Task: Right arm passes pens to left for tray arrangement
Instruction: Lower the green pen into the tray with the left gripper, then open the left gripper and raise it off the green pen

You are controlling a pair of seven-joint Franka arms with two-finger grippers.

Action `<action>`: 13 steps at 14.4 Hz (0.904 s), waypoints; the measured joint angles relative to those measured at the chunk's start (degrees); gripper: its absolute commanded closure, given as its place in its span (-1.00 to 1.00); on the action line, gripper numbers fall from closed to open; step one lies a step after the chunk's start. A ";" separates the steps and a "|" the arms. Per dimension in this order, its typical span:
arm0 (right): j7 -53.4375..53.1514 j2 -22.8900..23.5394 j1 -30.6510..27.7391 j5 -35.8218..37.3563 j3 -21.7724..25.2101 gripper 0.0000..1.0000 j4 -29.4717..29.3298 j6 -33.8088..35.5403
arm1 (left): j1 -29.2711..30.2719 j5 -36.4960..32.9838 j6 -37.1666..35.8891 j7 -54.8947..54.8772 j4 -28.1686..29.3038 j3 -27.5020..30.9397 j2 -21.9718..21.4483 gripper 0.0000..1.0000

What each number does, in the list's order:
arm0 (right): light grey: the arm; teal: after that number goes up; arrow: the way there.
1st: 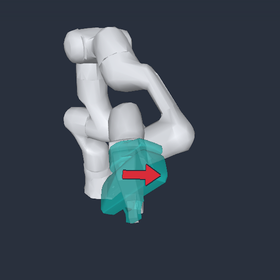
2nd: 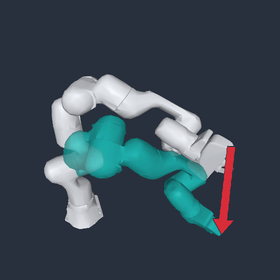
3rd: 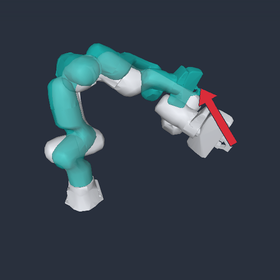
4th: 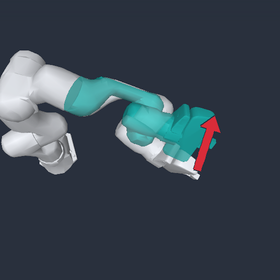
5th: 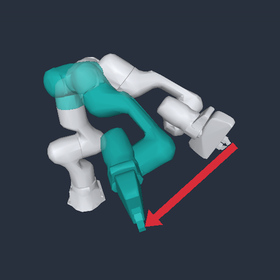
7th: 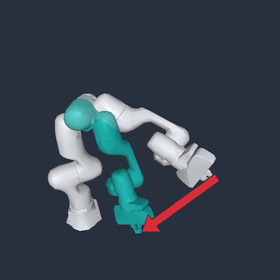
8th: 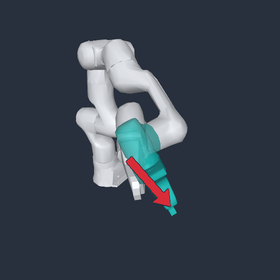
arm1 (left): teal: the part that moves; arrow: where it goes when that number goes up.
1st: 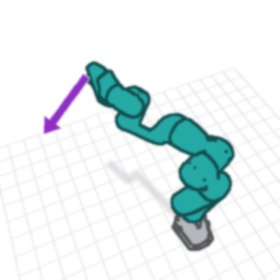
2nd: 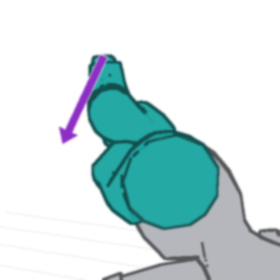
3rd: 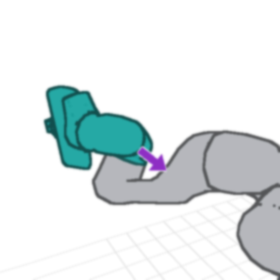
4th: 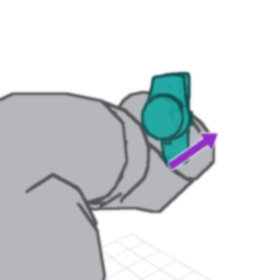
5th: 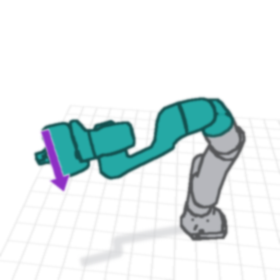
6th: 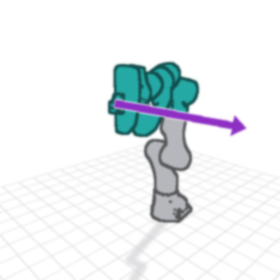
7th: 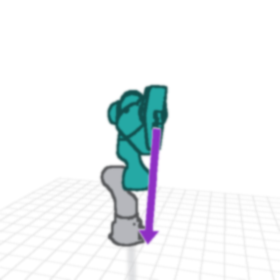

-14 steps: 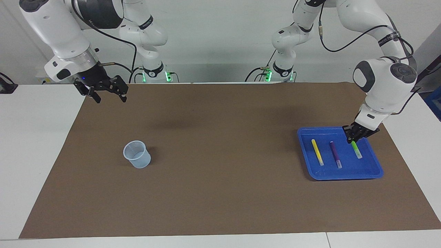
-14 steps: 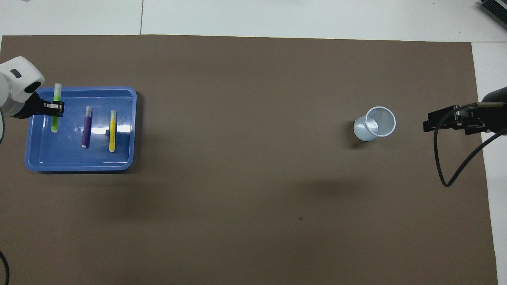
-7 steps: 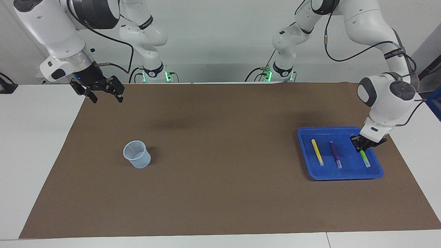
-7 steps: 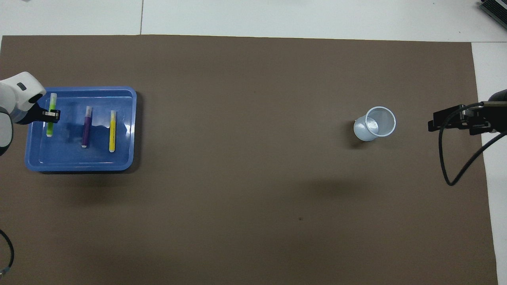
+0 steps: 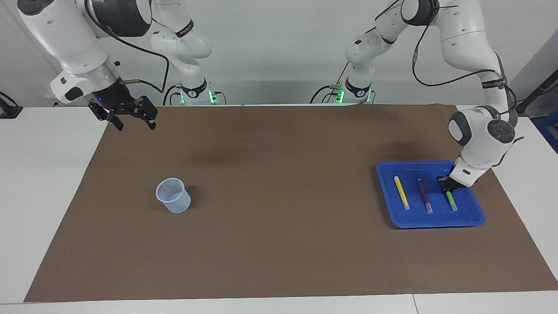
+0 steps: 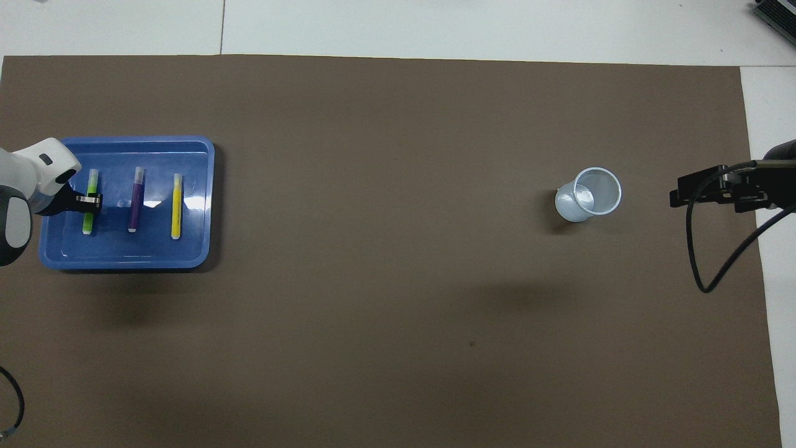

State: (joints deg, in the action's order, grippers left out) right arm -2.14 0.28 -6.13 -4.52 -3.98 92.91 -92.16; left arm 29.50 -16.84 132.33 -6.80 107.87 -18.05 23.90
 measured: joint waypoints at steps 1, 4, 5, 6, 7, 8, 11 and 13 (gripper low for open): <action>0.00 -0.02 0.00 0.00 -0.01 -1.00 0.00 0.04 | 0.00 0.00 0.05 0.00 0.03 0.00 0.00 0.38; 0.00 -0.04 0.00 0.00 -0.01 -1.00 0.00 0.07 | 0.01 -0.03 0.20 0.01 0.07 -0.02 -0.01 -1.00; 0.00 -0.04 0.00 0.00 -0.01 -1.00 0.00 0.07 | 0.01 -0.03 0.24 0.01 0.07 -0.03 -0.02 -1.00; 0.00 -0.05 0.00 0.00 -0.01 -1.00 0.00 0.07 | 0.00 -0.02 0.26 0.03 0.06 -0.13 -0.01 -1.00; 0.00 -0.05 0.00 0.00 -0.01 -1.00 0.00 0.07 | 0.00 -0.02 0.27 0.03 -0.11 -0.29 -0.02 -1.00; 0.00 -0.05 0.00 0.00 -0.01 -1.00 0.00 0.07 | -0.03 -0.02 0.25 0.04 -0.58 -0.51 -0.06 -1.00; 0.00 -0.05 0.00 0.00 -0.01 -1.00 0.01 0.07 | -0.12 0.97 -2.02 0.28 -4.39 -2.10 -0.79 -1.00; 0.00 -0.06 0.00 0.00 -0.01 -1.00 0.01 0.08 | -0.39 4.43 -6.90 0.38 -8.55 -3.77 -2.11 -1.00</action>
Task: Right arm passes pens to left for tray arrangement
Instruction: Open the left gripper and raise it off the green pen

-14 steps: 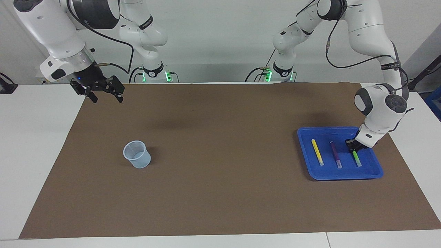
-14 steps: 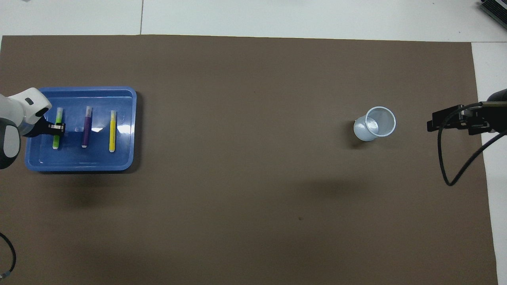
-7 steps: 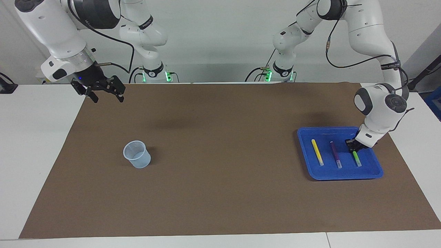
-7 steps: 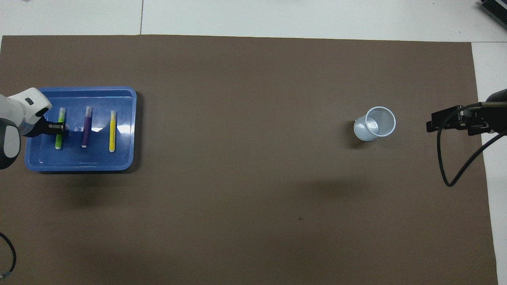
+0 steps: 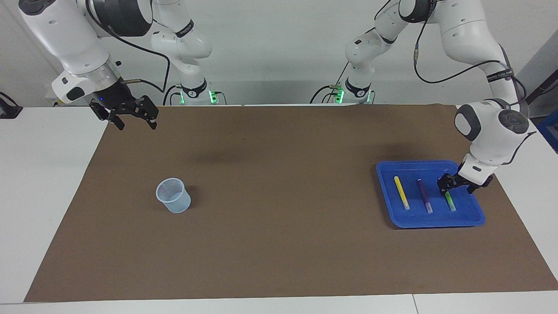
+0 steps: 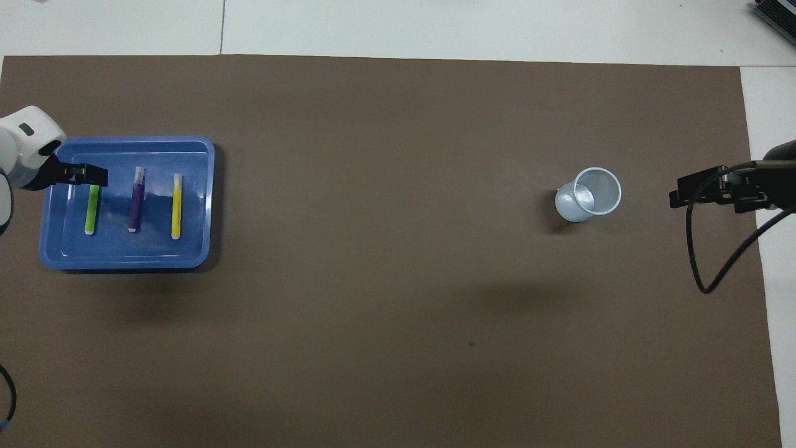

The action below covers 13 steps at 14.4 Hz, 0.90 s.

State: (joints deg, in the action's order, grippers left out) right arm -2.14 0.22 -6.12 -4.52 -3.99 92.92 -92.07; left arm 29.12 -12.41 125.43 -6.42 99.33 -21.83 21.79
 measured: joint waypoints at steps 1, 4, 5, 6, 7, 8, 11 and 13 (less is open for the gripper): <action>0.00 0.00 0.00 0.00 0.00 -1.00 0.00 0.00 | -0.40 0.77 -2.62 0.05 -1.63 -0.35 -0.87 -1.00; 0.00 0.00 0.00 0.00 -0.01 -1.00 0.00 0.00 | -1.27 1.38 -9.01 0.18 -3.68 -1.11 -4.17 -1.00; 0.00 0.00 0.01 0.00 -0.02 -1.00 0.00 0.00 | -1.58 1.58 -11.30 0.21 -3.80 -1.59 -5.44 -1.00; 0.00 0.00 0.01 0.00 -0.02 -1.00 0.01 0.00 | -1.81 1.85 -13.60 0.26 -3.85 -2.40 -6.84 -1.00; 0.00 0.00 0.01 0.00 -0.02 -1.00 0.02 0.00 | -1.86 2.04 -15.45 0.29 -3.87 -3.69 -8.30 -1.00; 0.00 0.00 0.02 0.00 -0.02 -1.00 0.02 0.00 | -1.92 2.12 -16.62 0.52 -3.87 -5.10 -9.74 -1.00; 0.00 -0.02 0.48 0.00 -0.07 -1.00 0.02 0.00 | -2.05 4.32 -23.05 1.54 -4.18 -7.38 -14.79 -1.00; 0.00 -0.04 1.09 0.00 -0.24 -1.00 0.02 0.00 | -2.63 6.27 -27.89 1.64 -5.54 -7.36 -18.07 -1.00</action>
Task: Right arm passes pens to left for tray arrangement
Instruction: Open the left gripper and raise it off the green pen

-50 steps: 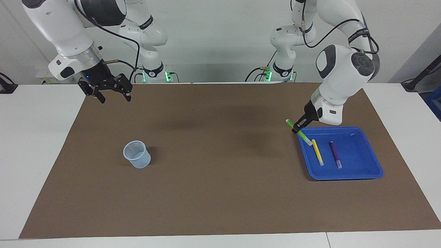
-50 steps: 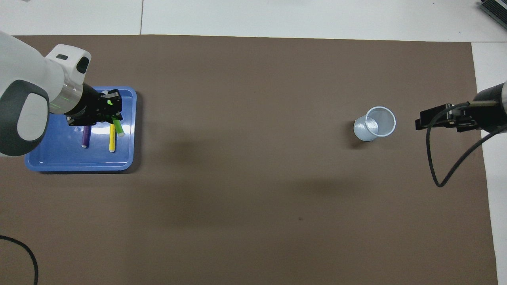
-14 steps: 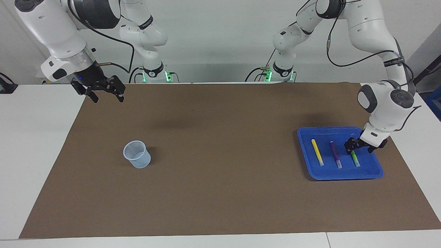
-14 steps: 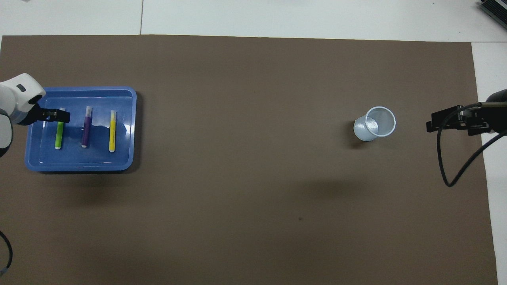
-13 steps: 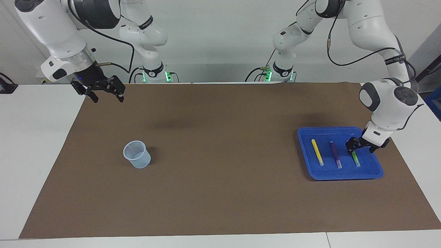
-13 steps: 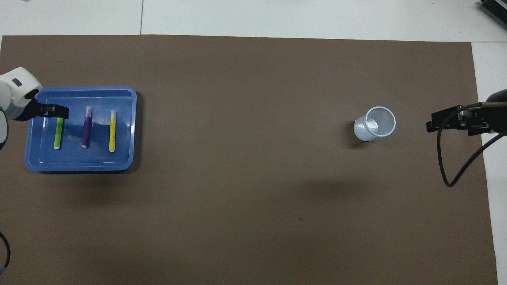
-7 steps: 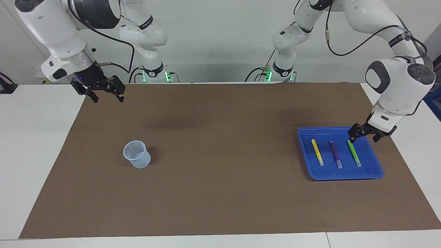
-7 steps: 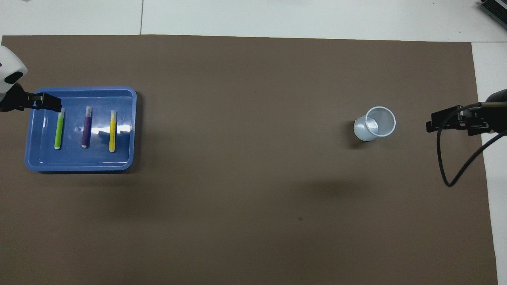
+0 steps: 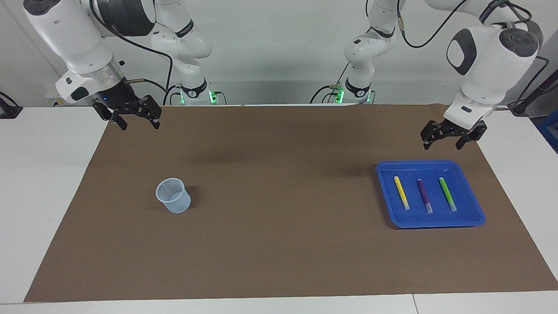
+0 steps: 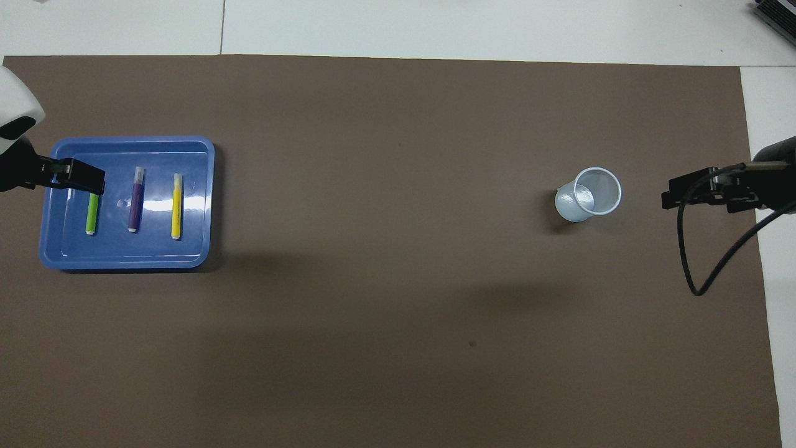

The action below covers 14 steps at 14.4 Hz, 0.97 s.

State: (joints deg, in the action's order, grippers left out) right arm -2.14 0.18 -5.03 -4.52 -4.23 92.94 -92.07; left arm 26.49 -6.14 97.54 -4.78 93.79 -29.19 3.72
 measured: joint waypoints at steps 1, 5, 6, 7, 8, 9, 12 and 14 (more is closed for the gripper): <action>0.00 -0.02 0.21 0.00 -0.09 -1.00 0.00 0.00 | -1.05 0.33 -2.40 0.07 -0.96 0.20 -0.96 -1.00; 0.00 -0.09 0.20 0.00 -0.27 -1.00 0.00 0.00 | -16.58 1.02 -12.29 1.16 -7.94 10.65 -0.93 -1.00; 0.00 -0.09 0.20 0.00 -0.27 -1.00 0.00 0.00 | -22.19 1.78 -13.77 1.18 -9.12 16.24 -0.69 -1.00; 0.00 -0.09 0.20 0.00 -0.27 -1.00 0.00 0.00 | -27.47 2.87 -15.02 1.18 -10.05 21.68 -0.45 -1.00; 0.00 -0.09 0.20 0.00 -0.27 -1.00 0.00 0.00 | -31.63 4.26 -16.16 1.18 -11.25 25.92 -0.27 -1.00; 0.00 -0.09 0.20 0.00 -0.27 -1.00 0.00 0.00 | -33.52 5.49 -16.79 1.18 -12.49 27.91 -0.23 -1.00; 0.00 -0.09 0.20 0.00 -0.27 -1.00 0.00 0.00 | -33.61 6.19 -14.98 1.18 -12.80 28.52 -0.85 -1.00; 0.00 -0.09 0.20 0.00 -0.27 -1.00 0.00 0.00 | -33.55 6.27 -12.71 1.18 -11.40 28.48 -0.94 -1.00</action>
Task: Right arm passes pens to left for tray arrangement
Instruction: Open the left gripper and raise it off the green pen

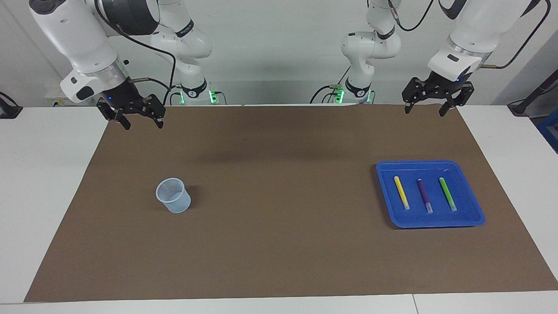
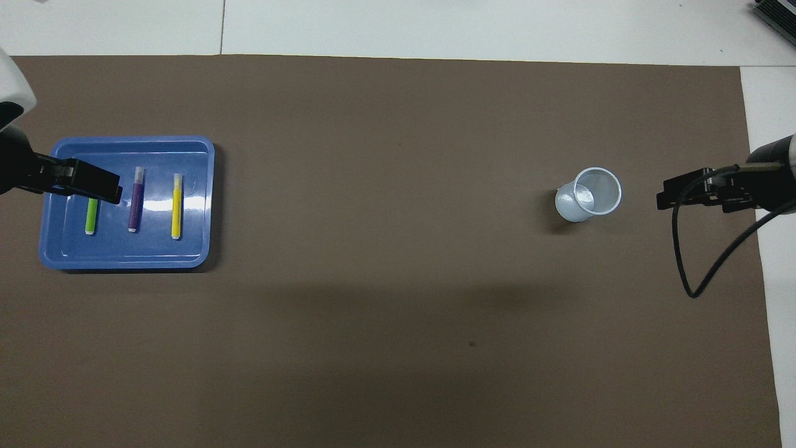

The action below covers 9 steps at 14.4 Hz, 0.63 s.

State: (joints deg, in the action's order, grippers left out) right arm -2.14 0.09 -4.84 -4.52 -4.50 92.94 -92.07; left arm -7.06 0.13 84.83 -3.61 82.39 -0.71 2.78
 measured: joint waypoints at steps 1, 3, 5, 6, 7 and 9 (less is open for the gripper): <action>0.00 0.00 0.00 0.00 0.00 -1.00 0.00 0.00 | 0.10 0.02 1.33 0.00 1.02 -0.03 0.01 -1.00; 0.00 0.00 0.00 0.00 0.00 -1.00 0.00 0.00 | 0.91 0.06 4.57 0.01 3.61 -0.33 0.04 -1.00; 0.00 0.00 0.00 0.00 0.00 -1.00 0.00 0.00 | 2.37 0.12 7.45 0.01 6.35 -0.57 0.04 -1.00; 0.00 0.00 0.00 0.00 0.00 -1.00 0.00 0.00 | 2.96 0.17 7.76 0.01 6.85 -0.65 0.03 -1.00; 0.00 0.00 0.00 0.00 0.00 -1.00 0.00 0.00 | 3.18 0.20 7.76 0.00 6.88 -0.77 -0.03 -1.00; 0.00 0.00 0.00 0.00 0.00 -1.00 0.00 0.00 | 3.24 0.25 7.76 0.01 6.93 -1.84 -0.37 -1.00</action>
State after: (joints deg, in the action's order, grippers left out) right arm -2.14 0.09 -4.84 -4.52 -4.50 92.94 -92.07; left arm -3.82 0.38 92.59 -3.60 89.33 -2.54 2.41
